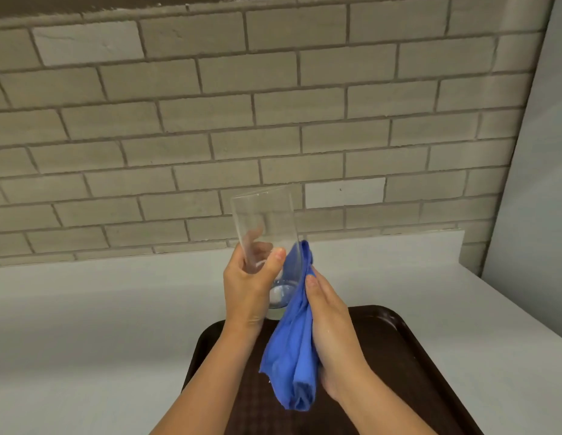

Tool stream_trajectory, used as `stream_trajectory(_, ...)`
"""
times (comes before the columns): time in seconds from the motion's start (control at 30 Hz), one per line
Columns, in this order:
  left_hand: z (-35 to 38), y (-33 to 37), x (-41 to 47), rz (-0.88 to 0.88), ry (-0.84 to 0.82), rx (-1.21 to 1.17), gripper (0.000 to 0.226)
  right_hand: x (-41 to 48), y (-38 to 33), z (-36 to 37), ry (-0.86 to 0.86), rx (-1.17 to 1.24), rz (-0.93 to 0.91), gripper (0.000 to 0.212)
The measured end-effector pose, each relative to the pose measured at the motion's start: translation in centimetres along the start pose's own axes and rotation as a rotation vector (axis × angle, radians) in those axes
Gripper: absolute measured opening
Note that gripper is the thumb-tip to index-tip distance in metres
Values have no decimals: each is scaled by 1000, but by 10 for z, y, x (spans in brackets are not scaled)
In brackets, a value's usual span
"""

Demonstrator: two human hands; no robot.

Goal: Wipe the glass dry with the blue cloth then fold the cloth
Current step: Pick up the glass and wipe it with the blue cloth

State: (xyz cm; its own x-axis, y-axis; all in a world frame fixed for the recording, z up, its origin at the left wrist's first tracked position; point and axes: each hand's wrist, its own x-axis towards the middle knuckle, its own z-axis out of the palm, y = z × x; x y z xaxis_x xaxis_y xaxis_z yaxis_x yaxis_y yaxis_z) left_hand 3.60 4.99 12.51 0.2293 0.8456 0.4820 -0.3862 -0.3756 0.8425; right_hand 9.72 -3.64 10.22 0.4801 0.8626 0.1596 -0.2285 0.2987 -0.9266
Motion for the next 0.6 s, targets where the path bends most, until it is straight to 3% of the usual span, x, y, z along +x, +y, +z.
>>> stream_trajectory(0.13, -3, 2, 0, -237, -53, -78, 50, -22, 1, 5, -41, -219, -245, 34)
stream_trajectory(0.27, -4, 3, -4, -365, -204, -55, 44, -15, -3, 7, -99, -515, -526, 40)
stream_trajectory(0.37, -6, 3, -7, -468, -302, -186, 52, 11, -23, 10, -83, -754, -732, 42)
stream_trajectory(0.47, -7, 3, -6, -497, -373, -289, 49, 35, -47, 17, -69, -830, -786, 46)
stream_trajectory(0.6, -5, 2, 0, -433, -307, -289, 48, 53, -58, 22, -54, -607, -653, 44)
